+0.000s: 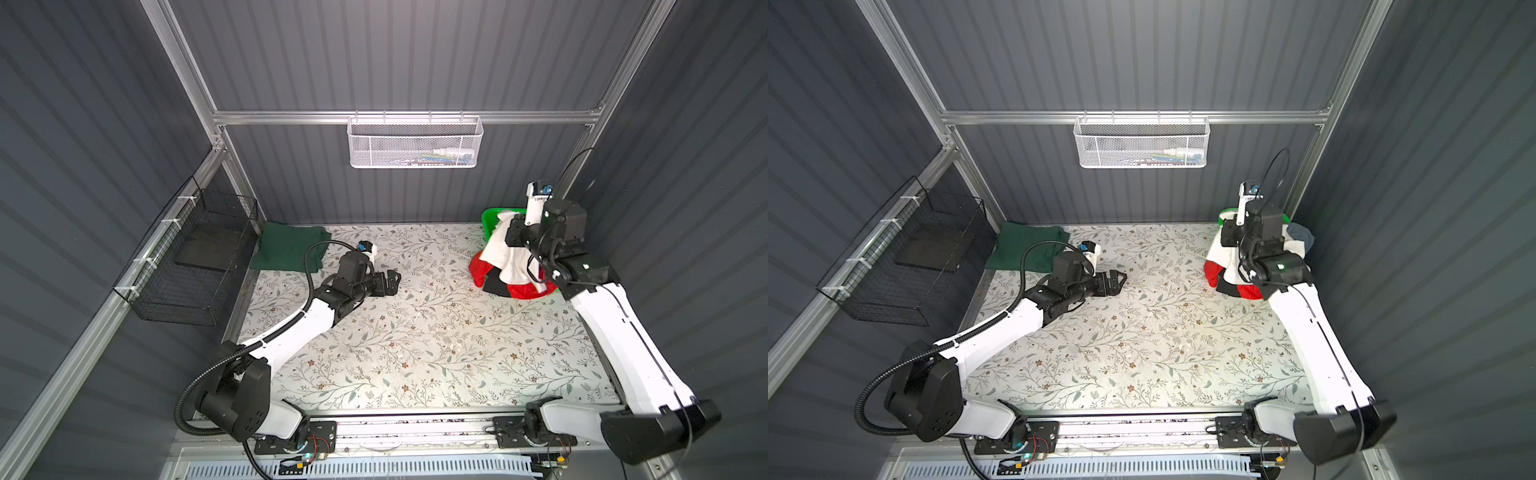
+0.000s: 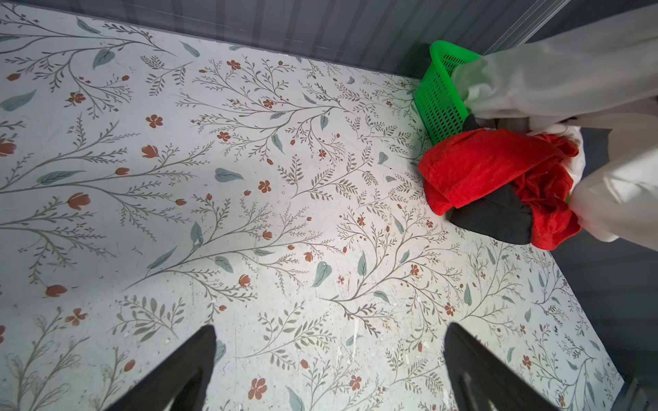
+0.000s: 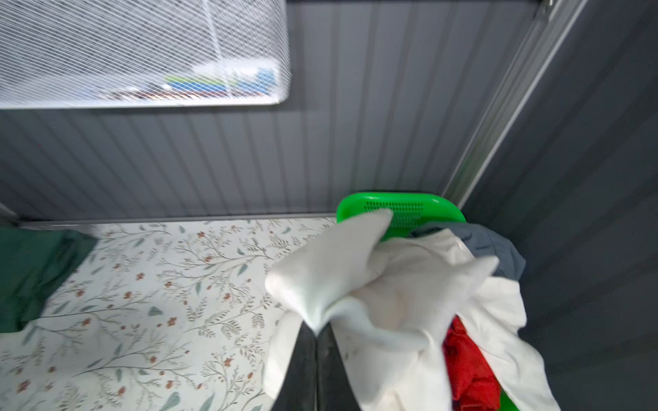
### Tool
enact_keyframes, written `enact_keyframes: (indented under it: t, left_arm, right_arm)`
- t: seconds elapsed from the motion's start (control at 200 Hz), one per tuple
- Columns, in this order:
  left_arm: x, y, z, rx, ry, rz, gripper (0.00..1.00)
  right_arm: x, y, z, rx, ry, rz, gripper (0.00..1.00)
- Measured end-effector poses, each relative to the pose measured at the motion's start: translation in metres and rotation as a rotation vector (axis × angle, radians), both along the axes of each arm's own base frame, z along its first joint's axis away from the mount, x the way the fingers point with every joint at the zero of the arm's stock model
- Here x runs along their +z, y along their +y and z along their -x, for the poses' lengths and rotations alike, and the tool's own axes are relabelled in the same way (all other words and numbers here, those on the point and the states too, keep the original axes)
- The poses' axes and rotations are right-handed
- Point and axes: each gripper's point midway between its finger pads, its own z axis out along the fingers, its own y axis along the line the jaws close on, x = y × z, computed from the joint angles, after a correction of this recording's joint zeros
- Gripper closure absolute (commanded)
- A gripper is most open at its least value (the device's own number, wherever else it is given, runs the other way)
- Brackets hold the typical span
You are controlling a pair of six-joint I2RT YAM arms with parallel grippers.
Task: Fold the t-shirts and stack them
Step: 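Pull the white t-shirt out toward the left gripper while the left gripper grasps its end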
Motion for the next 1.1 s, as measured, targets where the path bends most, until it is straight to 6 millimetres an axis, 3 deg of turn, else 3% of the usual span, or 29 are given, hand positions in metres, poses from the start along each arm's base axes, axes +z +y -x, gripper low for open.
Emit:
enact_keyframes:
  t: [0.175,0.275,0.36,0.575,0.72,0.845,0.995,1.03,1.1]
  left_arm:
    - [0.015,0.003,0.002,0.010,-0.034,0.015,0.00]
    - [0.031,0.008,0.005,0.022,-0.071,0.036,0.00]
    - [0.044,0.015,0.010,0.046,-0.104,0.049,0.00]
    - [0.064,0.041,0.026,0.124,-0.170,0.069,0.00]
    - [0.072,0.072,0.042,0.227,-0.211,0.064,0.00]
    - [0.076,0.098,0.051,0.320,-0.233,0.033,0.00]
    - [0.073,0.113,0.054,0.379,-0.229,-0.006,0.00]
    - [0.071,0.115,0.054,0.387,-0.223,-0.015,0.00]
    - [0.066,0.117,0.055,0.395,-0.212,-0.032,0.00]
  right_arm:
    - [0.051,0.031,0.065,0.176,-0.138,-0.132,1.00]
    - [0.061,0.049,0.083,0.272,-0.151,-0.202,1.00]
    - [0.054,0.074,0.085,0.356,-0.110,-0.235,1.00]
    - [-0.017,0.156,0.055,0.519,0.130,-0.257,1.00]
    - [-0.066,0.205,0.034,0.575,0.270,-0.255,1.00]
    - [-0.082,0.246,0.010,0.612,0.316,-0.283,1.00]
    - [-0.097,0.285,-0.019,0.652,0.354,-0.339,1.00]
    - [-0.101,0.293,-0.027,0.658,0.365,-0.346,0.92]
    - [-0.107,0.308,-0.042,0.664,0.374,-0.352,0.89]
